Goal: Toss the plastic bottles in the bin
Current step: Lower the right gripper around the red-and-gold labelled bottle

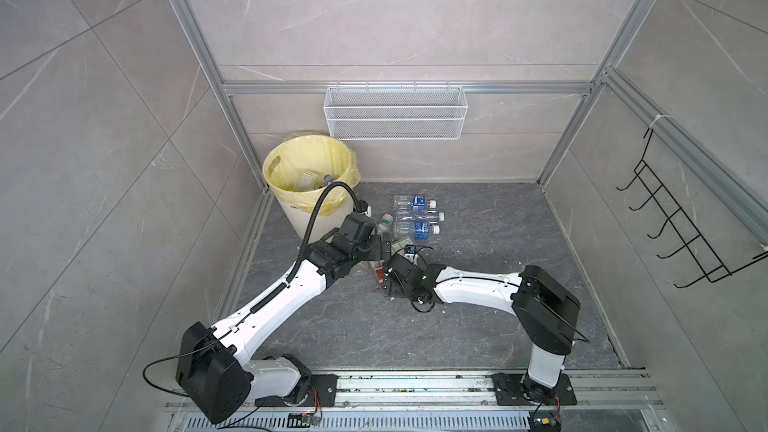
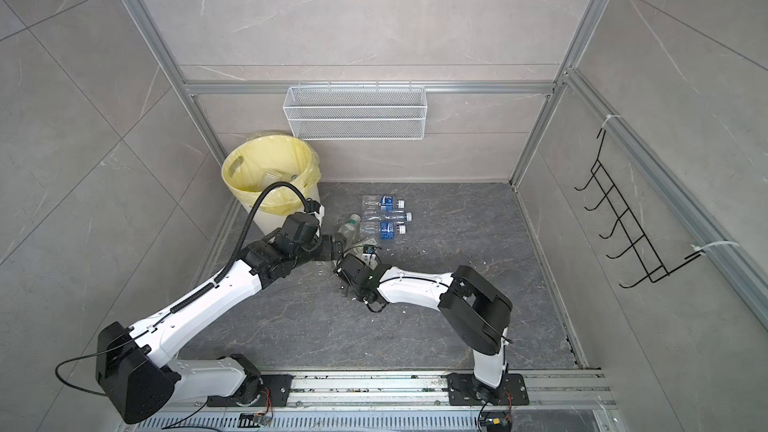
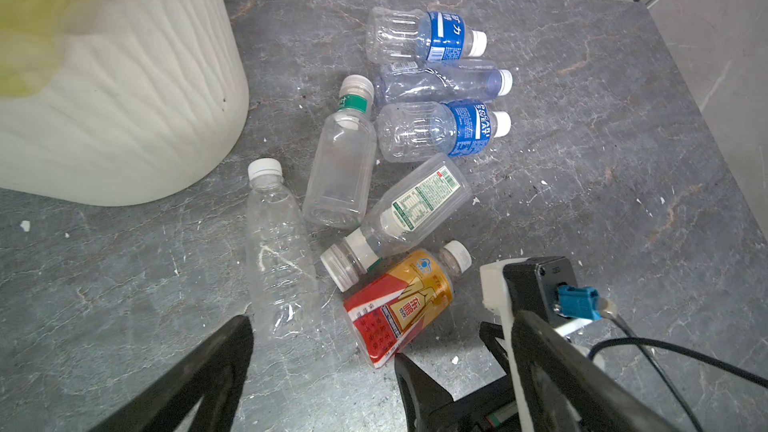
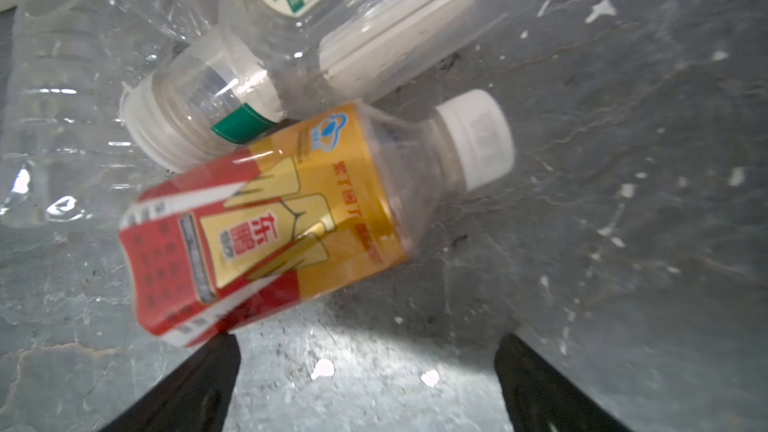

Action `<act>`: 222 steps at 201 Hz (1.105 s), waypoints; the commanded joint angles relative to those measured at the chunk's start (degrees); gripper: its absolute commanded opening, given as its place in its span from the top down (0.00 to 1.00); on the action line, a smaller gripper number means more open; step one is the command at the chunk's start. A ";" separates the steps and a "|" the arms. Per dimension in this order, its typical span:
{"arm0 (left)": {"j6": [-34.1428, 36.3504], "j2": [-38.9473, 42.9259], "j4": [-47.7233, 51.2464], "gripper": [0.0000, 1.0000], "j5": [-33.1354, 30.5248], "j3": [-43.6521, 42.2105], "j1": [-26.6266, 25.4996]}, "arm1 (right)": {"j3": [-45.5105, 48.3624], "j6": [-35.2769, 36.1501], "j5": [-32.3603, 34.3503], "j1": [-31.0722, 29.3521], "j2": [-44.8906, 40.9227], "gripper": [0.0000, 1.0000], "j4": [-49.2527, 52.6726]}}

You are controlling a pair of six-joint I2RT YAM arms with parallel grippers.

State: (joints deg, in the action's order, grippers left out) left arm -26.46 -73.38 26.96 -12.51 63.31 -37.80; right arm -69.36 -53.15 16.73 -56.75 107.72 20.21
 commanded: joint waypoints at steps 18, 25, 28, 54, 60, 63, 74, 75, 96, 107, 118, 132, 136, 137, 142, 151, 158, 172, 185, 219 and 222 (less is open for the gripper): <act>-1.81 5.16 -1.79 0.00 -3.86 -3.04 0.82 | -1.32 -2.11 -2.38 1.95 3.66 0.00 -4.50; -1.58 5.34 -2.10 0.00 -3.88 -3.14 0.84 | -1.34 -2.35 -3.00 2.45 4.04 0.00 -4.64; -1.51 5.29 -2.09 0.00 -3.94 -3.13 0.82 | -1.37 -2.40 -3.24 2.62 4.14 0.00 -4.65; -1.92 3.79 -2.01 0.00 -2.77 -2.84 1.31 | -0.84 -1.63 -3.47 3.64 3.75 0.00 -4.57; -2.08 3.38 -1.96 0.00 -2.37 -2.84 1.26 | -0.60 -1.52 -3.37 3.90 3.53 0.00 -4.48; -2.10 3.10 -1.96 0.00 -2.12 -2.76 1.24 | -0.33 -1.50 -3.37 4.05 3.35 0.00 -4.48; -2.33 2.28 -1.63 0.00 -1.66 -2.64 1.31 | 0.53 -1.59 -3.45 4.48 2.58 0.00 -4.56; -2.35 2.24 -1.64 0.00 -1.65 -2.61 1.27 | 0.58 -1.60 -3.45 4.56 2.54 0.00 -4.56; -2.67 1.23 -1.50 0.00 -1.06 -2.36 1.27 | 2.57 -1.65 -3.28 5.26 0.74 0.00 -4.81; -2.96 0.75 -1.52 0.00 -0.47 -2.23 1.38 | 3.76 -1.70 -3.30 5.67 -0.30 0.00 -5.08; -3.37 0.21 -1.66 0.00 0.62 -2.22 1.46 | 4.72 -1.53 -3.22 6.02 -1.20 0.00 -5.09; -3.82 -0.74 -1.66 0.00 1.67 -2.17 1.61 | 5.87 -1.28 -3.03 6.50 -2.02 0.00 -5.09; -3.91 -1.06 -1.57 0.00 1.99 -1.98 1.60 | 6.23 -1.26 -2.96 6.58 -2.21 0.00 -5.13; -3.93 -1.10 -1.57 0.00 1.98 -1.97 1.60 | 6.25 -1.26 -2.94 6.66 -2.32 0.00 -5.16; -3.93 -1.43 -1.37 0.00 2.33 -1.74 1.64 | 6.67 -1.26 -2.93 6.93 -2.59 0.00 -5.18; -4.03 -2.04 -1.32 0.00 2.89 -1.59 1.59 | 7.61 -1.26 -2.93 7.39 -3.25 0.00 -5.09; -4.12 -2.48 -1.32 0.00 3.15 -1.57 1.60 | 8.22 -1.26 -2.93 7.80 -3.81 0.00 -5.09; -4.04 -3.27 -1.09 0.00 3.57 -1.39 1.64 | 9.34 -0.96 -2.93 8.48 -5.10 0.00 -5.18; -3.96 -4.06 -0.70 0.00 3.67 -1.05 1.67 | 9.89 -0.48 -2.77 8.91 -6.21 0.00 -5.13; -3.91 -5.34 -0.07 0.00 4.64 -0.18 1.64 | 9.86 0.74 -2.30 9.52 -7.99 0.00 -3.54; -3.90 -5.36 -0.07 0.00 4.75 -0.20 1.60 | 9.79 0.80 -2.30 9.57 -8.06 0.00 -3.39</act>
State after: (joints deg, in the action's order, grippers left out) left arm -29.63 -78.35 26.85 -9.13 60.49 -36.60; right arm -59.83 -53.93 13.52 -47.53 102.21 15.18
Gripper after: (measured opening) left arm 0.998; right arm 0.992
